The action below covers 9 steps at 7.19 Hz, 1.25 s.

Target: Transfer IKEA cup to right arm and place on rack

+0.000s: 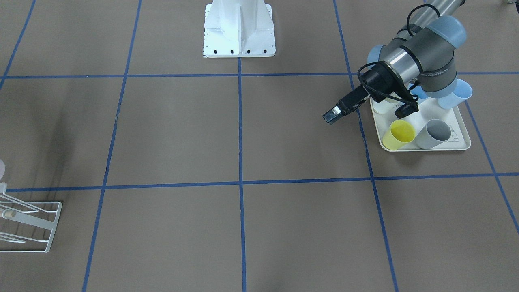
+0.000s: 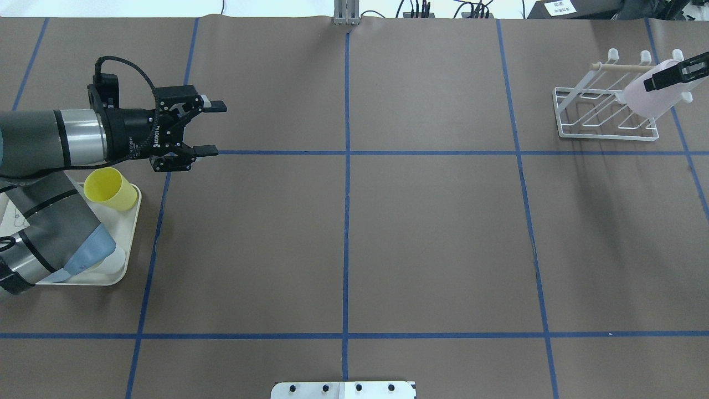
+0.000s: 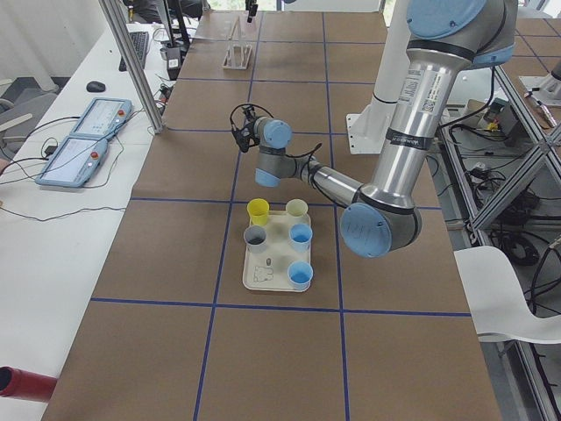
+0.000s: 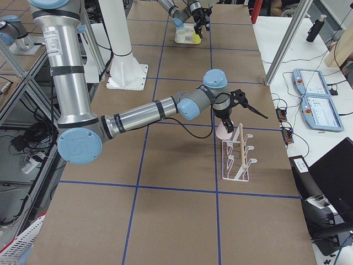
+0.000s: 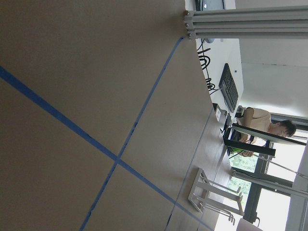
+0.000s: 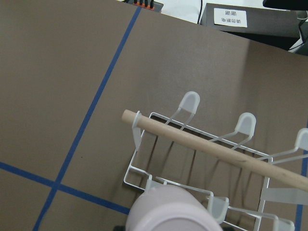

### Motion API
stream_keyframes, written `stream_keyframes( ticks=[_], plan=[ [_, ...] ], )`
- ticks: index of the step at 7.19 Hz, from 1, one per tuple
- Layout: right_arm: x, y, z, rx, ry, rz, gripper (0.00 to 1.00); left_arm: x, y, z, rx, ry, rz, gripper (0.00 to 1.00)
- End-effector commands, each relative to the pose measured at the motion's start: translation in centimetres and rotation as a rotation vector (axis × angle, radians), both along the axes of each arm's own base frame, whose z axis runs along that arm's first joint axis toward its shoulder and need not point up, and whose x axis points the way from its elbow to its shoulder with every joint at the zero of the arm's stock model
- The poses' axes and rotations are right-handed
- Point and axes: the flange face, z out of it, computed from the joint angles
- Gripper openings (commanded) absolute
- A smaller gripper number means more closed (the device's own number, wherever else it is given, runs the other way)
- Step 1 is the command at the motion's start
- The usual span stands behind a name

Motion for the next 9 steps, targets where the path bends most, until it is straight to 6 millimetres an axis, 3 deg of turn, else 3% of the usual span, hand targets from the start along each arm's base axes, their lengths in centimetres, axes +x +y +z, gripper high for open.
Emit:
stream_keyframes(
  ticks=[1, 3, 4, 6, 7, 8, 9],
  plan=[
    [-1.2, -2.2, 0.7, -0.018, 0.004, -0.011, 0.03, -0.3, 0.0, -0.1, 0.003, 0.002, -0.002, 1.00],
    [-1.9, -2.4, 2.3, -0.045, 0.014, -0.021, 0.04, -0.2, -0.1, 0.0, 0.002, 0.002, -0.004, 1.00],
    [-3.2, -2.4, 3.1, -0.060, 0.019, -0.040, 0.07, -0.2, -0.1, 0.0, 0.002, 0.000, -0.004, 1.00],
    [-5.3, -4.4, 3.3, -0.072, 0.023, -0.060, 0.16, -0.4, -0.4, 0.1, 0.025, -0.016, -0.019, 1.00],
    [-6.2, -4.8, 4.2, -0.071, 0.023, -0.073, 0.29, -0.6, -0.8, 0.2, 0.015, -0.032, -0.027, 1.00],
    [-6.7, -5.1, 4.8, -0.053, 0.015, -0.076, 0.61, -1.8, -1.9, 0.2, 0.007, -0.046, -0.054, 1.00],
    [-7.3, -5.1, 5.0, -0.044, 0.013, -0.084, 0.83, -2.9, -2.8, 0.6, 0.051, -0.101, -0.085, 1.00]
  ],
)
